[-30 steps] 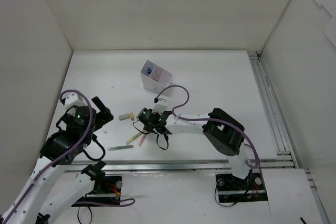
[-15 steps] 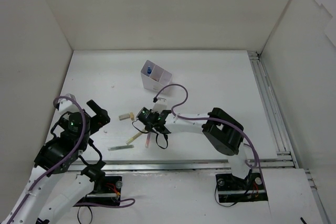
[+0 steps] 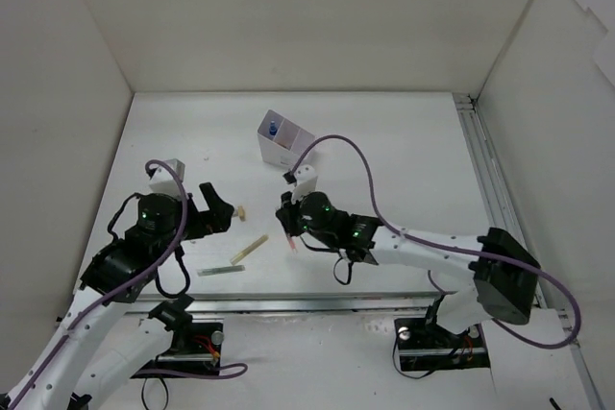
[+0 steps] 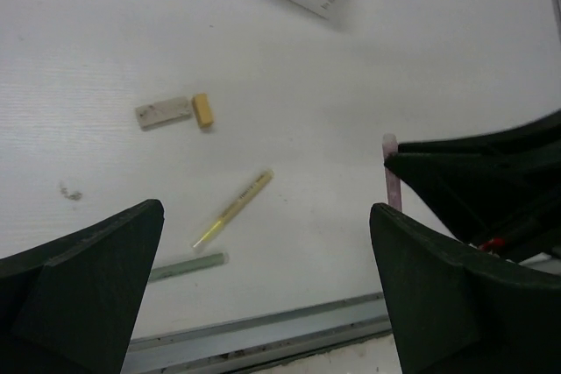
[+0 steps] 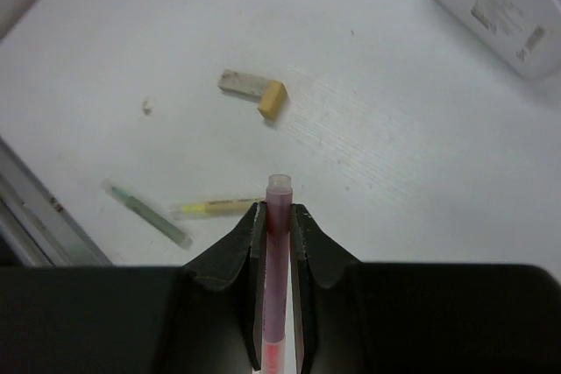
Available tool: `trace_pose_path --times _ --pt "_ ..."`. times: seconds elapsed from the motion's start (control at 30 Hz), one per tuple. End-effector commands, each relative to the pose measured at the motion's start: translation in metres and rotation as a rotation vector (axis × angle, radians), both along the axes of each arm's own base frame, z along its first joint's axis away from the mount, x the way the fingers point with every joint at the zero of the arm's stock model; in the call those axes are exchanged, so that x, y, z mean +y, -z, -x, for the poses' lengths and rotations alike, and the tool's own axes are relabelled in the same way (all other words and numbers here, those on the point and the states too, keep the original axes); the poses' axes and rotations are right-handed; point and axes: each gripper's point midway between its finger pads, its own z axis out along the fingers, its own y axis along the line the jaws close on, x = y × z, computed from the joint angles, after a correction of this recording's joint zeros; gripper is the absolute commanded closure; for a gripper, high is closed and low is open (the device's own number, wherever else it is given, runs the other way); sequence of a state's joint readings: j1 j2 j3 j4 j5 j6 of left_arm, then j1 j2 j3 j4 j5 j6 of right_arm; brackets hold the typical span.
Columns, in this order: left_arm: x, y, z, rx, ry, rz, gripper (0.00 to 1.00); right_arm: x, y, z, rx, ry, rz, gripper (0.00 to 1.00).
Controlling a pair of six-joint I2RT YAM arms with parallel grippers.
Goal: Sort the stationery into containers
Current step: Pick up the pen from the center of the board.
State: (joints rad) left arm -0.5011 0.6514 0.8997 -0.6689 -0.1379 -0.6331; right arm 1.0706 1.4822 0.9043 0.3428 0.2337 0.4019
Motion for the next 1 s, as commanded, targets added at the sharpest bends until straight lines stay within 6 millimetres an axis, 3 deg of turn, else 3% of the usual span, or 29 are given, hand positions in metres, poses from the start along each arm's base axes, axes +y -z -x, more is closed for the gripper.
trace_pose_path --times 0.0,0.07,0.2,0.23,0.3,0.33,0.43,0.53,0.67,0.8,0.97 --pt "-0.044 -0.038 0.001 -0.153 0.286 0.057 0.00 0.026 -0.086 0.015 -0.288 -0.365 -0.187 1.00" --pt "-0.054 -0.046 0.004 -0.184 0.346 0.076 0.00 0.022 -0.098 0.029 -0.328 -0.450 -0.202 1.00" --pt "-0.078 -0.047 0.015 -0.216 0.513 0.114 0.05 0.007 -0.120 0.028 -0.412 -0.429 -0.237 1.00" --pt "-0.085 -0.044 0.015 -0.244 0.558 0.124 0.06 0.001 -0.136 0.028 -0.459 -0.424 -0.279 1.00" --pt "-0.103 -0.044 0.028 -0.260 0.691 0.173 0.06 -0.007 -0.144 0.022 -0.454 -0.364 -0.316 1.00" --pt "-0.110 -0.050 0.028 -0.295 0.723 0.200 0.07 -0.012 -0.154 0.019 -0.474 -0.337 -0.344 1.00" --pt "-0.123 -0.041 0.023 -0.268 0.752 0.247 0.14 -0.018 -0.173 0.018 -0.490 -0.276 -0.462 1.00" --pt "-0.130 -0.038 0.011 -0.242 0.730 0.241 0.18 -0.029 -0.181 0.004 -0.438 -0.143 -0.540 1.00" --pt "-0.145 -0.043 0.002 -0.259 0.737 0.244 0.20 -0.019 -0.186 0.008 -0.383 -0.170 -0.596 1.00" --pt "-0.146 -0.049 -0.020 -0.274 0.661 0.217 0.34 -0.017 -0.183 0.007 -0.332 -0.156 -0.630 1.00" --pt "-0.151 -0.057 -0.028 -0.300 0.663 0.218 0.39 -0.015 -0.182 0.009 -0.312 -0.161 -0.642 1.00"
